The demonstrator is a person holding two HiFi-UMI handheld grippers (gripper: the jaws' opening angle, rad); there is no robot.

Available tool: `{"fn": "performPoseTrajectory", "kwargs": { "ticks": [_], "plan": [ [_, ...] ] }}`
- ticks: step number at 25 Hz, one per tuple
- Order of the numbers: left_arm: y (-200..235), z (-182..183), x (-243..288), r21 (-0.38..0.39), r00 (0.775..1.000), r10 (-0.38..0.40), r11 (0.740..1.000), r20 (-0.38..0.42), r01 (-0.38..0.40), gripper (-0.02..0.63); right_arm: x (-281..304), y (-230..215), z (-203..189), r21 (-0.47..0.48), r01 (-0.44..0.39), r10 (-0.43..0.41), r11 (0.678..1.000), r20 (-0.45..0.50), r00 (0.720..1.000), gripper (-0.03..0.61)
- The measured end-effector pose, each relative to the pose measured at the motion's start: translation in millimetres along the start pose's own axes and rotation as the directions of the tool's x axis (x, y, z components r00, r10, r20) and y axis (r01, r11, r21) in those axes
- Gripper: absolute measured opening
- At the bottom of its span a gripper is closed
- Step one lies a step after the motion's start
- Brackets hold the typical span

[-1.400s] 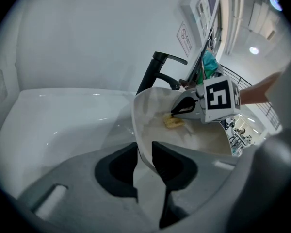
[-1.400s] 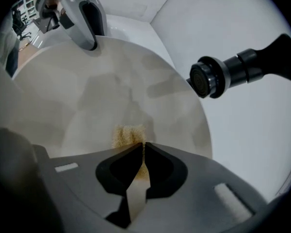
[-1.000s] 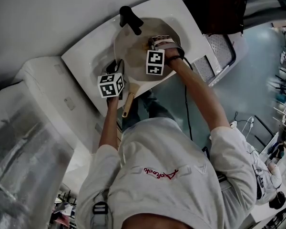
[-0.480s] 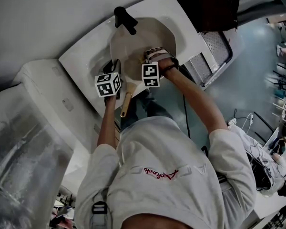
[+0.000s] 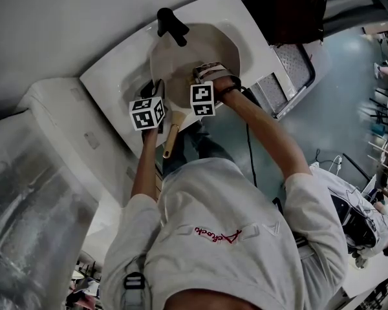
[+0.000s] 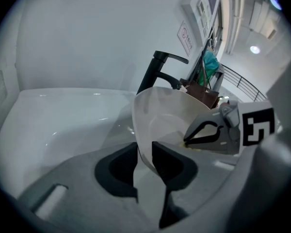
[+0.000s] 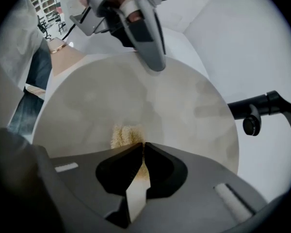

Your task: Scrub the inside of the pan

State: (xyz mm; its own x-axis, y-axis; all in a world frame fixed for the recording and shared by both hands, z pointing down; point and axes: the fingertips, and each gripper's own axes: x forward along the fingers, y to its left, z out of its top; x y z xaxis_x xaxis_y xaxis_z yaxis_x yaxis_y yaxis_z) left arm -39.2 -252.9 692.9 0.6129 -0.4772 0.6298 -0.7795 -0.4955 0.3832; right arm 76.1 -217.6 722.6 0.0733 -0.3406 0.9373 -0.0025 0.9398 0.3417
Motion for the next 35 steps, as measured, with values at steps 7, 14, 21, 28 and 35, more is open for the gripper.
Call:
{"fn": "performPoseTrajectory", "kwargs": {
  "ticks": [7, 14, 21, 28, 35],
  "plan": [
    [-1.6, 0.9, 0.1, -0.002, 1.000, -0.003, 1.000, 0.000, 0.003, 0.095, 2.3, -78.4, -14.2, 0.086, 0.196, -0.197, 0.977, -0.005, 0.980, 0.023],
    [-0.8, 0.7, 0.3, -0.007, 1.000, -0.003, 1.000, 0.002, 0.003, 0.095, 12.8, -114.8, -21.8, 0.121, 0.248, -0.245, 0.961, -0.039, 0.969, 0.023],
    [-0.8, 0.9, 1.1, -0.005, 1.000, -0.006, 1.000, 0.001, 0.006, 0.094, 23.1, -120.1, -13.4, 0.120, 0.260, -0.257, 0.958, -0.038, 0.966, 0.023],
    [-0.5, 1.2, 3.1, -0.011, 1.000, -0.002, 1.000, 0.002, 0.002, 0.094, 24.8, -99.9, 6.3, 0.078, 0.232, -0.233, 0.970, 0.008, 0.972, 0.023],
    [-0.8, -0.5, 6.7, -0.006, 1.000, -0.001, 1.000, -0.008, 0.001, 0.094, 22.2, -65.5, 29.2, 0.010, 0.193, -0.194, 0.981, 0.052, 0.980, 0.023]
  ]
}}
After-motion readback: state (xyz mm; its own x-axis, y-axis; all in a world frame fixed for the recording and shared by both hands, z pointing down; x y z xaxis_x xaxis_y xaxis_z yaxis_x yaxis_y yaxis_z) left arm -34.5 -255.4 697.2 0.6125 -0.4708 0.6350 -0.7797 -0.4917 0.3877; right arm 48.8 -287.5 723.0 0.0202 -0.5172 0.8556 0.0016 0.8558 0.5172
